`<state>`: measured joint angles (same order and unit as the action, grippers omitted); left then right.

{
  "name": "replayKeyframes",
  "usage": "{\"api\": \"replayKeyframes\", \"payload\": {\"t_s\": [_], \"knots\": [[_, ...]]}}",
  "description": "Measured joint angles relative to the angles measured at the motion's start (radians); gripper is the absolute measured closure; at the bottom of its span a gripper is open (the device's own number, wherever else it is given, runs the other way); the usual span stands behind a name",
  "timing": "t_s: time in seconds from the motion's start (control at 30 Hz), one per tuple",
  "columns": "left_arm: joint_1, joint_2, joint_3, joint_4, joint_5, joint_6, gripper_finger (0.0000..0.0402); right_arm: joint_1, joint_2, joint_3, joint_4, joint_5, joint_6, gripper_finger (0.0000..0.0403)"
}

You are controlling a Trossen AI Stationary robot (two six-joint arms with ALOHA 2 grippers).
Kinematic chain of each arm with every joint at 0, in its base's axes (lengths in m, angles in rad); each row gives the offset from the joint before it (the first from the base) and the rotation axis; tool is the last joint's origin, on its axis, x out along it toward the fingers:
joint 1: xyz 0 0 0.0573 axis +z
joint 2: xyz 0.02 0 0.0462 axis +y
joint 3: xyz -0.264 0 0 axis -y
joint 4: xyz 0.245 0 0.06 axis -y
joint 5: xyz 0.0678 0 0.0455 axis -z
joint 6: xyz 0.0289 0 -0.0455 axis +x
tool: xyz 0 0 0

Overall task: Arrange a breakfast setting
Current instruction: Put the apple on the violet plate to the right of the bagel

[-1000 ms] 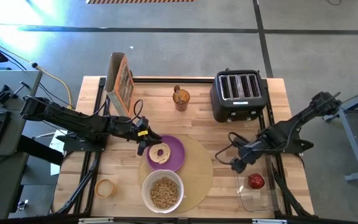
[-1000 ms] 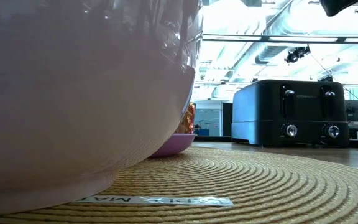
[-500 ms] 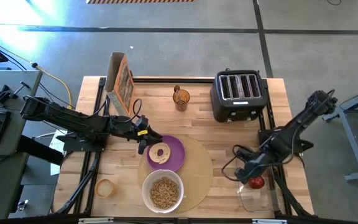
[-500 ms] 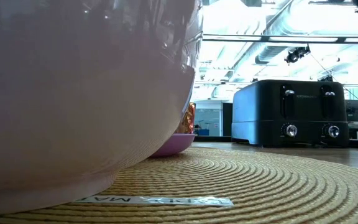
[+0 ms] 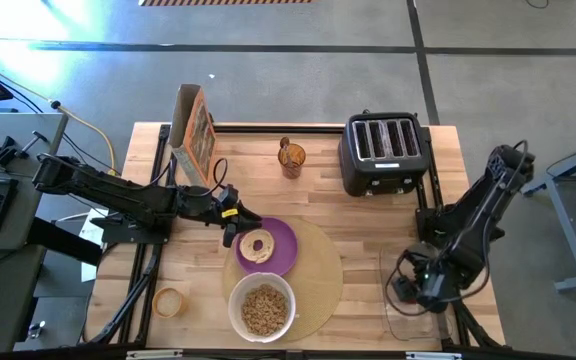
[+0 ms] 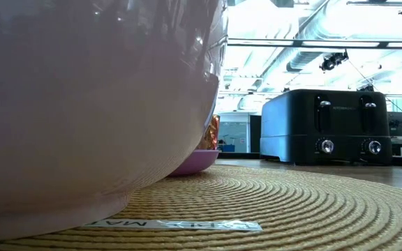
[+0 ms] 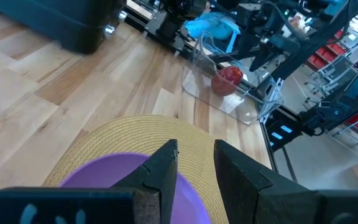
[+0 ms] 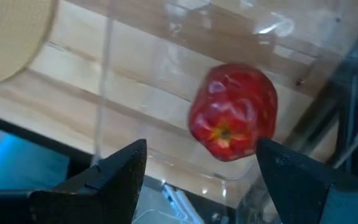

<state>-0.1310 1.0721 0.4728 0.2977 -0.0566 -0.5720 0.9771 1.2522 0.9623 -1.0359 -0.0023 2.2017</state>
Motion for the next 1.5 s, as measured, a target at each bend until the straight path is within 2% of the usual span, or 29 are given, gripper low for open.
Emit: {"api": "replayKeyframes", "payload": {"t_s": [0.6, 0.73, 1.5], "knots": [[0.0, 0.0, 0.0, 0.004, 0.0, -0.021, 0.0307, 0.02, 0.152, 0.0, 0.008, -0.047, 0.024, 0.0119], [0.0, 0.0, 0.0, 0.017, 0.0, -0.021, 0.0307, 0.02, 0.177, 0.0, 0.01, -0.088, 0.024, 0.0119], [0.0, 0.0, 0.0, 0.018, 0.0, -0.018, 0.0307, 0.016, 0.26, 0.002, 0.019, -0.067, 0.068, 0.0129]]}}
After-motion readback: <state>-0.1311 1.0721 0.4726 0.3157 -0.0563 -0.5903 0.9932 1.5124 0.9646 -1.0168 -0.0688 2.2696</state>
